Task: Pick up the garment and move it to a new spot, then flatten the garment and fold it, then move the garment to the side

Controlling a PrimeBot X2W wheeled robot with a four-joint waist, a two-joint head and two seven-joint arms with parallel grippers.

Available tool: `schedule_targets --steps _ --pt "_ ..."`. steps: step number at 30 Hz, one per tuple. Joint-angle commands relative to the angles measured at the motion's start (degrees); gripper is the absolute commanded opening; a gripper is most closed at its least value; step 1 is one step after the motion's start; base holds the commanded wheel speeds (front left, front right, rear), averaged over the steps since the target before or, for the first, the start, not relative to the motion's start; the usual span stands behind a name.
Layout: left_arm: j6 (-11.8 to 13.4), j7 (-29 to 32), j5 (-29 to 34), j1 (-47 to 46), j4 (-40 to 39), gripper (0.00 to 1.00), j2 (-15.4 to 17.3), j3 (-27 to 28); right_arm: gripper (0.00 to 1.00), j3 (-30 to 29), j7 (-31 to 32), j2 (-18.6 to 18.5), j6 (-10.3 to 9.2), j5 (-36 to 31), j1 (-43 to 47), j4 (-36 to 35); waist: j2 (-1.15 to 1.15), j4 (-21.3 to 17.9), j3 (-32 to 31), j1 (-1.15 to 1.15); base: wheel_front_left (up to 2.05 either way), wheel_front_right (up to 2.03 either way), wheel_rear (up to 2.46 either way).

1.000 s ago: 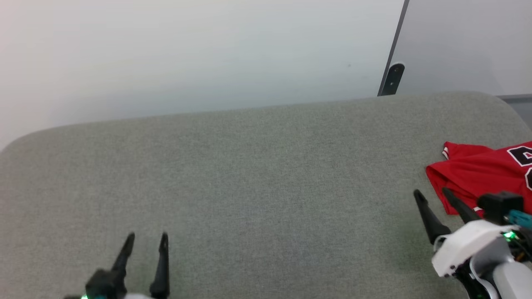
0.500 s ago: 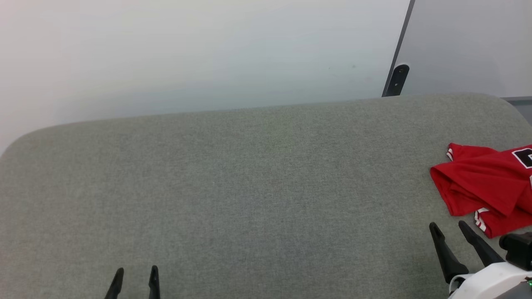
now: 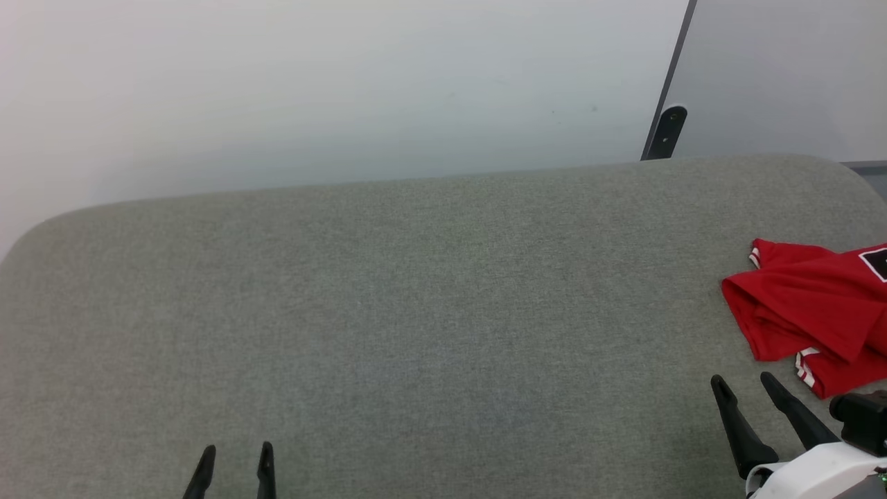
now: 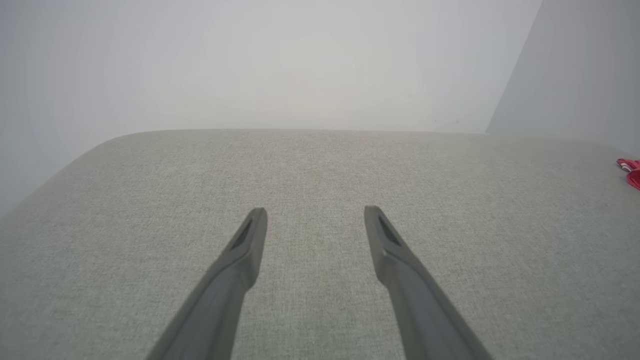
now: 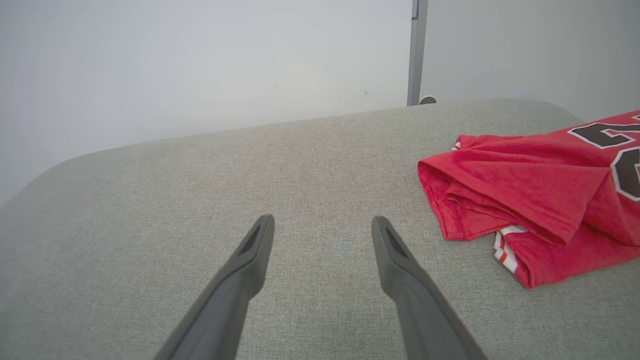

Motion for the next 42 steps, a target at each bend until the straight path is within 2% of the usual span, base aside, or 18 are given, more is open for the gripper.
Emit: schedule_targets --steps 1,16,17,23,42 --pt "0.4 0.0 -0.2 0.1 -0.3 1.0 0.1 -0.1 1.0 -0.2 0.0 0.3 -0.09 -0.5 0.3 -0.3 0.0 0.1 0.2 0.0 0.0 0.0 0.0" --pt "1.2 0.1 -0.9 0.3 -0.7 1.0 0.1 -0.7 1.0 0.1 0.2 0.5 -0.09 0.0 0.9 -1.1 0.0 0.5 0.6 0.0 0.0 0.0 0.0" --pt "0.8 0.2 -0.8 0.0 -0.5 0.0 0.0 -0.7 0.0 0.0 0.1 0.4 0.0 0.0 0.1 -0.9 0.0 0.5 0.6 0.0 0.0 0.0 0.0" --pt "0.8 0.8 -1.8 -0.1 2.4 0.0 -0.7 -1.0 0.0 0.2 0.1 1.4 0.0 1.0 0.4 2.3 0.0 0.5 0.6 0.0 0.0 0.0 0.0" --pt "-0.7 5.6 -22.0 -5.2 5.2 0.0 -1.1 0.3 0.0 -1.7 -0.8 3.2 -0.01 17.8 -2.4 6.0 0.0 0.8 0.4 0.0 0.0 0.0 0.0"
